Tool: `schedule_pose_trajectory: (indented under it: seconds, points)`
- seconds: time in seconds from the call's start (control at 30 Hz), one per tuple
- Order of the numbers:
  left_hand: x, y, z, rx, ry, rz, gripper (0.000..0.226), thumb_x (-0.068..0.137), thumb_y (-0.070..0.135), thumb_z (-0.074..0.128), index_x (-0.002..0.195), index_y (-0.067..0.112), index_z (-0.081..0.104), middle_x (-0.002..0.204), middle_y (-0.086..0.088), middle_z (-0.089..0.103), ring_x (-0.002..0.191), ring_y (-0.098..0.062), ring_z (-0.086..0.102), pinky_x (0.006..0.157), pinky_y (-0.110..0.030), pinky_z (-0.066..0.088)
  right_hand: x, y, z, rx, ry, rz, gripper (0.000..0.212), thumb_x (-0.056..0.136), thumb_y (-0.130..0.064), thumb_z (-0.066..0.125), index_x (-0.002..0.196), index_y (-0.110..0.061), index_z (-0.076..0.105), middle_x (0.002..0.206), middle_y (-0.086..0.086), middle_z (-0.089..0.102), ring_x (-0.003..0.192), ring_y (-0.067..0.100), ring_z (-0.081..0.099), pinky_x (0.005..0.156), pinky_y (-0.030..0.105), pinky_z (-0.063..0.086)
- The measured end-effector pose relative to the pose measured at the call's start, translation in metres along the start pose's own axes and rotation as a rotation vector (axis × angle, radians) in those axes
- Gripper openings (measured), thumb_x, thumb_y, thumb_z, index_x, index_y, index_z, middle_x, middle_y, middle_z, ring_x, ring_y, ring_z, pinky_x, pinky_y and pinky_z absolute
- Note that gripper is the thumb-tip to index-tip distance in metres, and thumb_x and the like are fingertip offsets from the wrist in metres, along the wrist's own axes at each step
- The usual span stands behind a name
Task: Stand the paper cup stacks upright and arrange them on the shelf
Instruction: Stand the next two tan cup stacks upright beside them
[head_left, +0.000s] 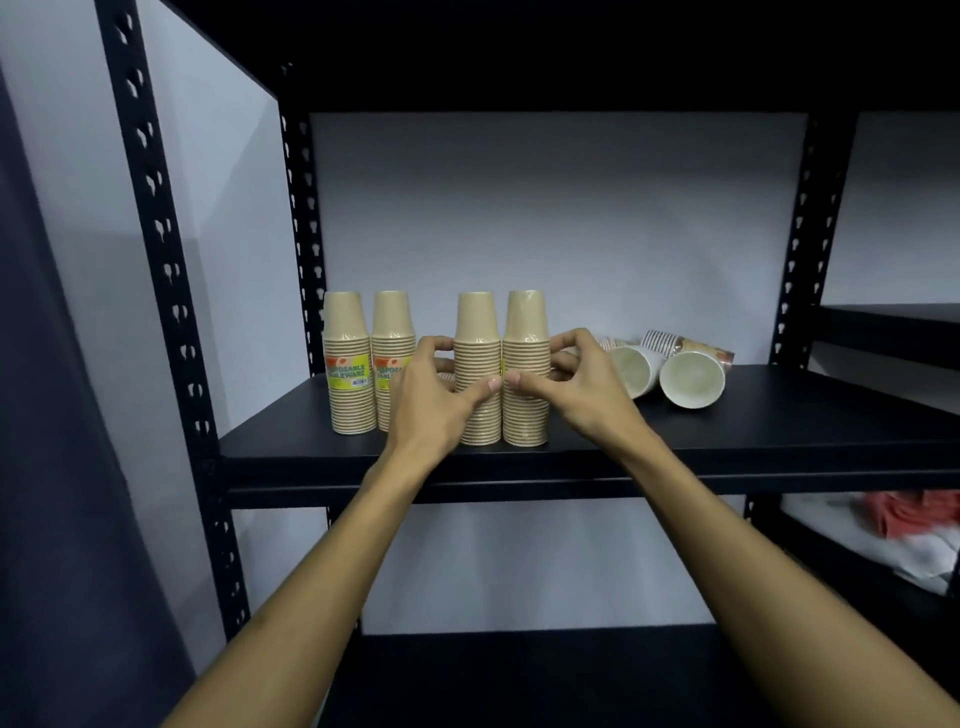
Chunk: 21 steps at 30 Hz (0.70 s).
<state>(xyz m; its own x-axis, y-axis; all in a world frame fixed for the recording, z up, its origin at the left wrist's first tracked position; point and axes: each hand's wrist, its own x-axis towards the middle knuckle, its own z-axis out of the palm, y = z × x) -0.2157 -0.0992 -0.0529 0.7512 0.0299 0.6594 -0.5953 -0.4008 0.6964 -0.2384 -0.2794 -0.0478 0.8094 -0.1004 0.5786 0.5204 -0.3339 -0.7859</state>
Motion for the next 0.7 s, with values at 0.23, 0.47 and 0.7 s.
schedule_pose_trajectory:
  seconds: [0.23,0.47,0.7]
  points:
    - [-0.012,-0.013,0.012,-0.094,-0.022,-0.082,0.078,0.071,0.032,0.087,0.135,0.018,0.047,0.121,0.002,0.064,0.105,-0.012,0.065,0.089,-0.034,0.056,0.000,0.022,-0.003,-0.116,0.025,-0.037,0.058,0.063,-0.052,0.087,0.101,-0.017,0.061,0.100,-0.001,0.071,0.090,0.013,0.069,0.081,0.034,0.059]
    - [-0.015,-0.012,0.011,-0.082,0.017,-0.132,0.046,0.075,0.033,0.084,0.108,0.020,0.054,0.101,0.011,0.066,0.094,-0.002,0.065,0.080,-0.024,0.054,0.004,0.023,-0.011,-0.031,-0.057,-0.052,0.049,0.078,-0.031,0.082,0.117,-0.014,0.059,0.104,-0.004,0.069,0.095,0.010,0.067,0.075,0.018,0.054]
    - [-0.016,-0.012,0.015,-0.031,-0.048,-0.116,0.078,0.067,0.053,0.083,0.129,0.017,0.054,0.113,0.008,0.065,0.101,-0.004,0.063,0.084,-0.025,0.056,0.005,0.029,-0.004,-0.069,0.001,-0.062,0.058,0.070,-0.044,0.085,0.114,-0.018,0.057,0.103,0.000,0.070,0.093,0.014,0.068,0.082,0.039,0.059]
